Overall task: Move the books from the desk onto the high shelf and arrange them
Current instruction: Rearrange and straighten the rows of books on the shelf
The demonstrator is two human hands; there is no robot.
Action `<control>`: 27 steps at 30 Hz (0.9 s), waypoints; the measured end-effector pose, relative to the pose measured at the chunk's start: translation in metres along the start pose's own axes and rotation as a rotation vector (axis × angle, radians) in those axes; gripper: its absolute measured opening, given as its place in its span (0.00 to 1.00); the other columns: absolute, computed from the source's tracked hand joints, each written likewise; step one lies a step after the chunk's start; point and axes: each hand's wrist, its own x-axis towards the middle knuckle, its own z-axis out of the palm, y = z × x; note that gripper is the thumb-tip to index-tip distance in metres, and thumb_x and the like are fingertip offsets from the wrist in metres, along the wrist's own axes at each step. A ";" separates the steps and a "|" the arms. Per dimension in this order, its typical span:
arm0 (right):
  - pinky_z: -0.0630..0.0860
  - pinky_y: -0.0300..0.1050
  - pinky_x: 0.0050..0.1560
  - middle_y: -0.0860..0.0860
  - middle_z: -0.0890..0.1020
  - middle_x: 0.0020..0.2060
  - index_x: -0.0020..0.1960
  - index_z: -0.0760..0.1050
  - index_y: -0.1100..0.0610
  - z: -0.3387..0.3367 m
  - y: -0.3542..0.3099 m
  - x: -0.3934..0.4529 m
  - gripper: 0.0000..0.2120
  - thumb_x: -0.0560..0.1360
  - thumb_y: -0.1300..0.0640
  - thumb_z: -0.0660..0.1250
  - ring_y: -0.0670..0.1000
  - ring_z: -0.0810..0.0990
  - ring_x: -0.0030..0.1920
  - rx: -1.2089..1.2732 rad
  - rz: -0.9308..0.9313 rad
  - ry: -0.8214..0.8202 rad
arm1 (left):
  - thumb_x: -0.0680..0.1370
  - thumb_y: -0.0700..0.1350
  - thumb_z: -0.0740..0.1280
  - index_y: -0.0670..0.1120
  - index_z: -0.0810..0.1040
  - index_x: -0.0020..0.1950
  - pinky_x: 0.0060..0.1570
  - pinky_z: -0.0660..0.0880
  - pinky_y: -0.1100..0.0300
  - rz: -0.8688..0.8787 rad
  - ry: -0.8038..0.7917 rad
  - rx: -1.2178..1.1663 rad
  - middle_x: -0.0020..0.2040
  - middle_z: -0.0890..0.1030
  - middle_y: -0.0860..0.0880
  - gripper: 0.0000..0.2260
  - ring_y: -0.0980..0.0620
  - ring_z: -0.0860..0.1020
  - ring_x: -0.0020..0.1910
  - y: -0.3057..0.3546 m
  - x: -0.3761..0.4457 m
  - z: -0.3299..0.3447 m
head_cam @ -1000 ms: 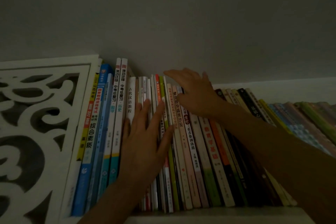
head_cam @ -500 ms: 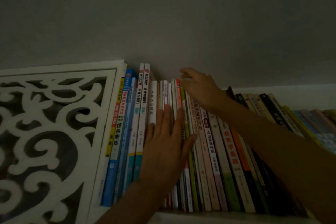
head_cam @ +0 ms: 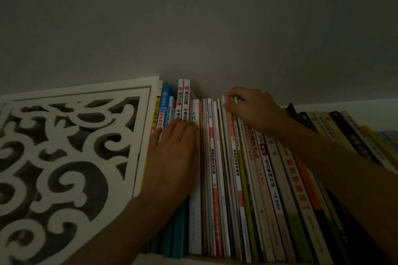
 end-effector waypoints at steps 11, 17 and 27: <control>0.51 0.58 0.72 0.40 0.71 0.36 0.51 0.72 0.45 0.006 -0.009 0.002 0.13 0.72 0.45 0.53 0.53 0.73 0.58 -0.011 -0.093 0.000 | 0.73 0.48 0.52 0.40 0.76 0.60 0.68 0.53 0.52 -0.161 0.103 -0.126 0.68 0.70 0.40 0.23 0.41 0.65 0.70 0.008 0.031 0.009; 0.54 0.59 0.71 0.39 0.68 0.33 0.49 0.71 0.45 0.007 0.003 0.006 0.15 0.68 0.45 0.50 0.49 0.70 0.48 -0.038 -0.164 0.031 | 0.73 0.50 0.49 0.44 0.73 0.63 0.71 0.53 0.51 -0.143 0.025 -0.130 0.70 0.67 0.45 0.23 0.47 0.62 0.71 0.001 0.038 0.003; 0.65 0.45 0.49 0.43 0.70 0.33 0.54 0.74 0.49 0.006 0.013 0.013 0.10 0.76 0.55 0.58 0.50 0.69 0.40 0.068 -0.197 0.015 | 0.76 0.48 0.63 0.55 0.60 0.73 0.72 0.42 0.45 -0.017 -0.141 0.047 0.77 0.49 0.46 0.26 0.47 0.44 0.76 0.008 0.074 0.010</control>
